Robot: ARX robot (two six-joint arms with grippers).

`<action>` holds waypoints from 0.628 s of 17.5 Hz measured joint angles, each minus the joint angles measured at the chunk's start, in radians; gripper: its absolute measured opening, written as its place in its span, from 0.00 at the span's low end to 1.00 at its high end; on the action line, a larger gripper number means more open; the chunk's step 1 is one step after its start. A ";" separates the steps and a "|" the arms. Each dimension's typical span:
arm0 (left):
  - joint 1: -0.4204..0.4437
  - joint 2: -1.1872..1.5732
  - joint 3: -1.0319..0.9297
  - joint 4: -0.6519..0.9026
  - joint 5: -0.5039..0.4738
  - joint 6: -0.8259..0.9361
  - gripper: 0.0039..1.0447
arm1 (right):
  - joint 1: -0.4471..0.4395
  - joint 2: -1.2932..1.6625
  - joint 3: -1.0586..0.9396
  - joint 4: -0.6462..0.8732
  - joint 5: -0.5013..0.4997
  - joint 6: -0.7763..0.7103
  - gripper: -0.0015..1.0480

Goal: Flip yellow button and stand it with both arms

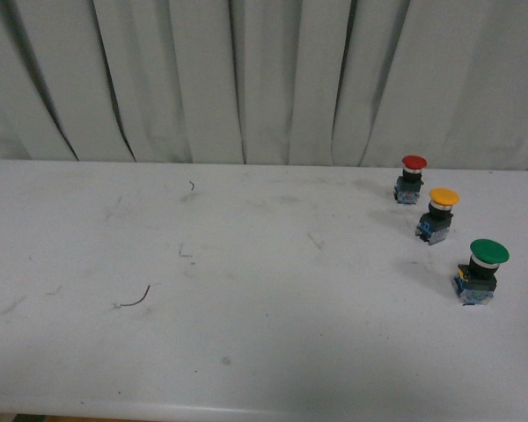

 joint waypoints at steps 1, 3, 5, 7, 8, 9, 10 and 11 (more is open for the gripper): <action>0.000 0.000 0.000 0.000 0.000 0.000 0.94 | 0.000 -0.092 -0.048 -0.026 0.000 -0.003 0.25; 0.000 0.000 0.000 0.000 0.000 0.000 0.94 | 0.000 -0.230 -0.088 -0.024 0.000 -0.007 0.07; 0.000 0.000 0.000 0.000 0.000 0.000 0.94 | 0.000 -0.286 -0.117 -0.036 0.000 -0.011 0.02; 0.000 0.000 0.000 0.000 0.000 0.000 0.94 | 0.000 -0.316 -0.155 -0.064 0.000 -0.011 0.02; 0.000 0.000 0.000 0.000 0.000 0.000 0.94 | 0.000 -0.343 -0.164 -0.069 0.000 -0.011 0.02; 0.000 0.000 0.000 0.000 0.000 0.000 0.94 | 0.000 -0.371 -0.169 -0.080 0.000 -0.011 0.02; 0.000 0.000 0.000 0.000 0.000 0.000 0.94 | 0.000 -0.394 -0.176 -0.088 0.000 -0.011 0.02; 0.000 0.000 0.000 0.000 0.000 0.000 0.94 | 0.000 -0.416 -0.186 -0.106 0.000 -0.011 0.02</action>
